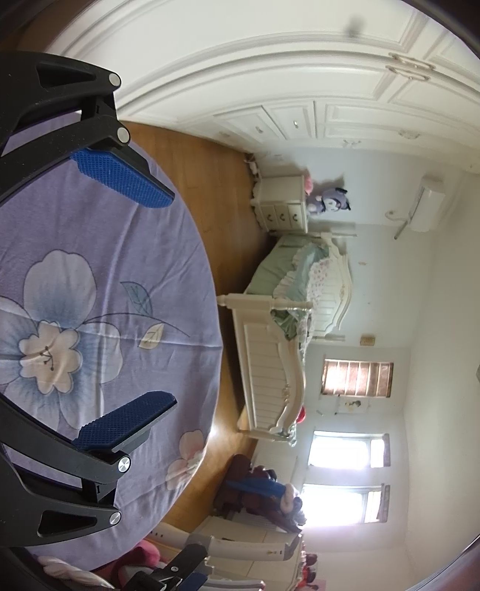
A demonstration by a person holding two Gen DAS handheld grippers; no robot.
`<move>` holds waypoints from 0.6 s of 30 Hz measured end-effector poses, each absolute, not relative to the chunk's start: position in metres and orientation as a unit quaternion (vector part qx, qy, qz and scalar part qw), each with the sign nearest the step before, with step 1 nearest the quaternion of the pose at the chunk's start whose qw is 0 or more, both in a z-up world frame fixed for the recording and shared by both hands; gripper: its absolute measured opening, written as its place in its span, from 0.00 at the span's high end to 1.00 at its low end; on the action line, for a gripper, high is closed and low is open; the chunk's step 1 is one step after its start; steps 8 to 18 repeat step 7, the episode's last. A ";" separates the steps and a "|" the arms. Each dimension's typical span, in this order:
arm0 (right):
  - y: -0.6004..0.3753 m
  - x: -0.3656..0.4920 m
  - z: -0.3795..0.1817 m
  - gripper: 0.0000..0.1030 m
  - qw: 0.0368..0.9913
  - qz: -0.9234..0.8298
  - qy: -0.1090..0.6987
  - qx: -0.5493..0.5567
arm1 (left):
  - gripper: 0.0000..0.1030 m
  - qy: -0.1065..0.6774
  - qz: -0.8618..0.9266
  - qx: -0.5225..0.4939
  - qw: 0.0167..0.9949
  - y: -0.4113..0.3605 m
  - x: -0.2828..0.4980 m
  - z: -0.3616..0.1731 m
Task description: Collect trash
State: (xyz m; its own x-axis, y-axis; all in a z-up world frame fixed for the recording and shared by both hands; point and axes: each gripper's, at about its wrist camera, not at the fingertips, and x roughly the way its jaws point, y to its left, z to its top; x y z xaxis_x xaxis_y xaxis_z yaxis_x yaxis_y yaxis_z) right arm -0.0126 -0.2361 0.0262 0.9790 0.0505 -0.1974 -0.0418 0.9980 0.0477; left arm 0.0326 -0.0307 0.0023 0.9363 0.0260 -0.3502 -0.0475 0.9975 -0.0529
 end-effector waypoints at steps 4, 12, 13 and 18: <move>-0.236 -0.013 0.026 0.05 0.995 0.023 0.099 0.022 | 0.05 0.178 0.020 -0.024 0.984 -0.032 0.033 0.001; -0.236 -0.012 0.026 0.05 0.994 0.023 0.100 0.022 | 0.05 0.177 0.021 -0.024 0.984 -0.030 0.032 0.000; -0.236 -0.012 0.026 0.05 0.994 0.023 0.100 0.022 | 0.05 0.177 0.021 -0.024 0.984 -0.030 0.032 0.000; -0.236 -0.012 0.026 0.05 0.994 0.023 0.100 0.022 | 0.05 0.177 0.021 -0.024 0.984 -0.030 0.032 0.000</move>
